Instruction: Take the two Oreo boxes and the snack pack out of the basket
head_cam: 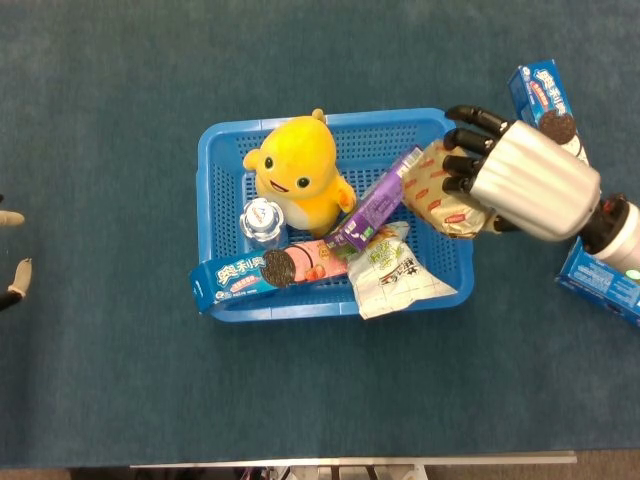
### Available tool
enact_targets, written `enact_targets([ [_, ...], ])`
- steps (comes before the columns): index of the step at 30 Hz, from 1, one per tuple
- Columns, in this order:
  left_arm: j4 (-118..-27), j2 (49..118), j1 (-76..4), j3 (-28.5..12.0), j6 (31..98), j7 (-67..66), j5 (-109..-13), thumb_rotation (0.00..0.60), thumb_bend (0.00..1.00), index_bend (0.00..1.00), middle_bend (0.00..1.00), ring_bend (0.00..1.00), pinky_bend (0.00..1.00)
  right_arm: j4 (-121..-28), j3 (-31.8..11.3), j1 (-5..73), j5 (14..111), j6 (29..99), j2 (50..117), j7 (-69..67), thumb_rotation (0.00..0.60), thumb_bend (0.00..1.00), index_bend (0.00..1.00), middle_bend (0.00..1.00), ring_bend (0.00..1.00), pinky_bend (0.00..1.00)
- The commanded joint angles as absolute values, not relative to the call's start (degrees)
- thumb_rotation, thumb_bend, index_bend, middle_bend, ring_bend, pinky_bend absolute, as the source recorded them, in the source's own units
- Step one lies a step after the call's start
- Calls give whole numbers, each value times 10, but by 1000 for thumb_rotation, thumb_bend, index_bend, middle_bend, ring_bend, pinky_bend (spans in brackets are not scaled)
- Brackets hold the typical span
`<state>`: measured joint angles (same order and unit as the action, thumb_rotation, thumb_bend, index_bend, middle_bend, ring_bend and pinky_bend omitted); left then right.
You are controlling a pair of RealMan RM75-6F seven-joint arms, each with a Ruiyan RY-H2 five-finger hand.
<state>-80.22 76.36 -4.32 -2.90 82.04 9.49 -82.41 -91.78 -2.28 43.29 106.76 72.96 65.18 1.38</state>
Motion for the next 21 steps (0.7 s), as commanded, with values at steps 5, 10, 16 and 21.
enact_targets([
  [5, -815, 758, -46, -32, 825, 85, -829, 600, 343, 317, 193, 109, 358, -995, -40, 416, 1054, 723, 576, 94, 600, 0, 801, 716, 399, 251],
  [10, -826, 752, -49, -33, 828, 76, -833, 600, 344, 317, 193, 109, 358, -1060, -37, 391, 1016, 689, 510, 179, 600, 0, 800, 716, 400, 251],
  [16, -837, 749, -54, -35, 827, 65, -836, 600, 343, 317, 193, 109, 358, -1156, -31, 363, 909, 618, 428, 320, 600, 0, 799, 698, 408, 251],
  [21, -840, 750, -56, -35, 825, 59, -835, 600, 344, 317, 193, 109, 358, -1214, -23, 362, 759, 549, 389, 438, 600, 0, 639, 546, 358, 250],
])
